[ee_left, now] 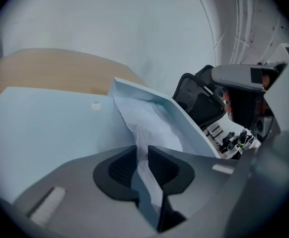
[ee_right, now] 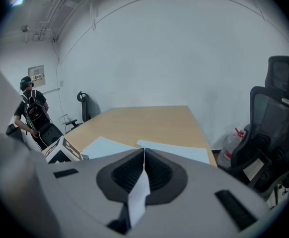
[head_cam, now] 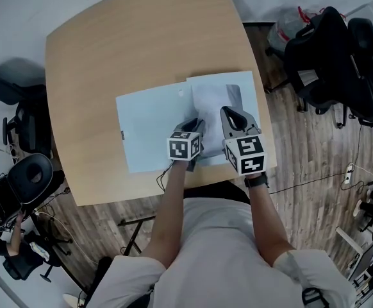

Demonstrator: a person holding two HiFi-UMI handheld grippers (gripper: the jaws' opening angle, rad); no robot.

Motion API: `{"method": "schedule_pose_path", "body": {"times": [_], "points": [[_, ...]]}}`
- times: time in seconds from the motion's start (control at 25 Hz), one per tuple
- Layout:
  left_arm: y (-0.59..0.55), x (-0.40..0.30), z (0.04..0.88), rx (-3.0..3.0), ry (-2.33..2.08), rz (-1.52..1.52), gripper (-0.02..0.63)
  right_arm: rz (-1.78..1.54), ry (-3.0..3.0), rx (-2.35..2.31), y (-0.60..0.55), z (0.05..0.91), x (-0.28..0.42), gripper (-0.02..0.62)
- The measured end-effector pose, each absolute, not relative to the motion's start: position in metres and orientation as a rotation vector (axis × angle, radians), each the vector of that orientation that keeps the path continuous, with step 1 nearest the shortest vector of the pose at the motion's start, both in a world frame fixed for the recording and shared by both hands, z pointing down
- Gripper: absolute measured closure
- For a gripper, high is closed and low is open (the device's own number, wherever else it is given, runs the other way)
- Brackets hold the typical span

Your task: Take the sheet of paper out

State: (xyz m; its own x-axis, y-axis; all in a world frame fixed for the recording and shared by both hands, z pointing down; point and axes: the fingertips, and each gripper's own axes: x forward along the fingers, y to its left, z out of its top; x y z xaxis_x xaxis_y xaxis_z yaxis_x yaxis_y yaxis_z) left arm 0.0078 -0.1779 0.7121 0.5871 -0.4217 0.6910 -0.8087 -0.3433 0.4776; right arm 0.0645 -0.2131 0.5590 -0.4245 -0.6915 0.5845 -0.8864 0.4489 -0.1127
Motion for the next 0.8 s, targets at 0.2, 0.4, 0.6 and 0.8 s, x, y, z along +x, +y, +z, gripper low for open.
{"method": "schedule_pose_path", "body": {"times": [0.2, 0.4, 0.6, 0.8], "points": [[-0.178, 0.007, 0.709, 1.962, -0.984, 0.542, 0.565, 0.566, -2.241, 1.326, -0.209, 0.56, 0.065, 0.583], [-0.181, 0.006, 0.704, 1.933, -0.978, 0.477, 0.588, 0.56, -2.236, 1.334, -0.206, 0.56, 0.066, 0.583], [-0.18, 0.001, 0.702, 1.909, -0.978, 0.444, 0.591, 0.553, -2.235, 1.338, -0.204, 0.56, 0.062, 0.583], [-0.18, -0.008, 0.7, 1.884, -0.983, 0.412, 0.591, 0.541, -2.23, 1.328, -0.203, 0.561, 0.056, 0.583]]}}
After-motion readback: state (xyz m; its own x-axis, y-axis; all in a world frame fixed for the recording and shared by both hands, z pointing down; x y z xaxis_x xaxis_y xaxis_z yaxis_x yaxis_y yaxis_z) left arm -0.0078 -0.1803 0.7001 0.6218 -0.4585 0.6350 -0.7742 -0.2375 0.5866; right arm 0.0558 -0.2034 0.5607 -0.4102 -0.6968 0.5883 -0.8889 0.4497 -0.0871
